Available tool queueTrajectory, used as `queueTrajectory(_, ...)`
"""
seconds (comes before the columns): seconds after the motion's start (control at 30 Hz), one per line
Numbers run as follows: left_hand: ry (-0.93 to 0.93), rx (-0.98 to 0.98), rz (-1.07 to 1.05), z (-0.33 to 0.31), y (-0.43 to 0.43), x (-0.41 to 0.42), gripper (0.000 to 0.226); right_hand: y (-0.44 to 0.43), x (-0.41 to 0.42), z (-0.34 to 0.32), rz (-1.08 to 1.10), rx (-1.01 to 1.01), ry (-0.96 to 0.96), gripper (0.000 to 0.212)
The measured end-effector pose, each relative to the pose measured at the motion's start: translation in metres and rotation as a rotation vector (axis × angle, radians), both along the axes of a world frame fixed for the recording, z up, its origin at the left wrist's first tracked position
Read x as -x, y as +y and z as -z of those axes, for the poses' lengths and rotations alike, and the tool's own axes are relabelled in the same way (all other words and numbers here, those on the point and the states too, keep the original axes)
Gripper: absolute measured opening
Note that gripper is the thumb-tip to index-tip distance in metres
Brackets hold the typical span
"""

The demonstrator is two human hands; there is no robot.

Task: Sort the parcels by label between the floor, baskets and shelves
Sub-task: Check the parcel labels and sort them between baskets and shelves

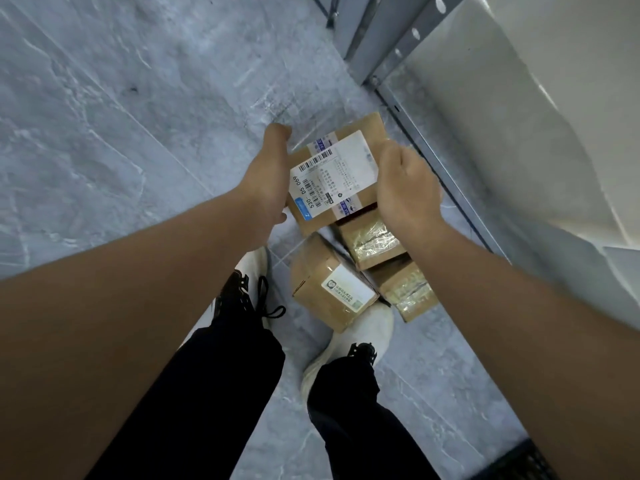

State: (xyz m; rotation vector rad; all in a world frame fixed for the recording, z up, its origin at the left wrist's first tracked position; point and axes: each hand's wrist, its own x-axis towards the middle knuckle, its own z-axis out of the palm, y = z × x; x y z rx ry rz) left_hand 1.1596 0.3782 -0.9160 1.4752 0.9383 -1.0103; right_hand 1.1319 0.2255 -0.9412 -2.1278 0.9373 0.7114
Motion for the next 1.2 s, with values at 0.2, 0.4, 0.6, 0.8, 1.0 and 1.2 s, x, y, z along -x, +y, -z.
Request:
queueTrajectory(0.2, 0.003, -0.067, -0.036, -0.036, 0.015, 0.0, 0.04, 0.007, -0.001, -0.044, 0.212, -0.185, -0.105, 0.036)
queueTrajectory(0.4, -0.013, -0.145, -0.122, -0.084, 0.028, 0.006, 0.046, 0.016, -0.002, -0.082, 0.345, -0.305, -0.131, 0.045)
queueTrajectory(0.6, -0.119, -0.083, -0.004, -0.134, 0.019, 0.023, 0.046, 0.033, -0.006, -0.139, 0.46, -0.401, -0.124, 0.04)
queueTrajectory(0.8, -0.187, -0.094, 0.114, -0.186, 0.015, 0.025, 0.05, 0.027, 0.001, -0.183, 0.652, -0.445, -0.227, 0.043)
queueTrajectory(1.0, -0.322, -0.11, 0.105, -0.256, 0.014, 0.023, 0.048, 0.014, 0.02, -0.237, 0.592, -0.583, -0.188, 0.047)
queueTrajectory(1.2, -0.408, -0.05, 0.074, -0.325, 0.016, 0.023, 0.044, 0.03, 0.031, -0.314, 0.555, -0.547, -0.208, 0.045)
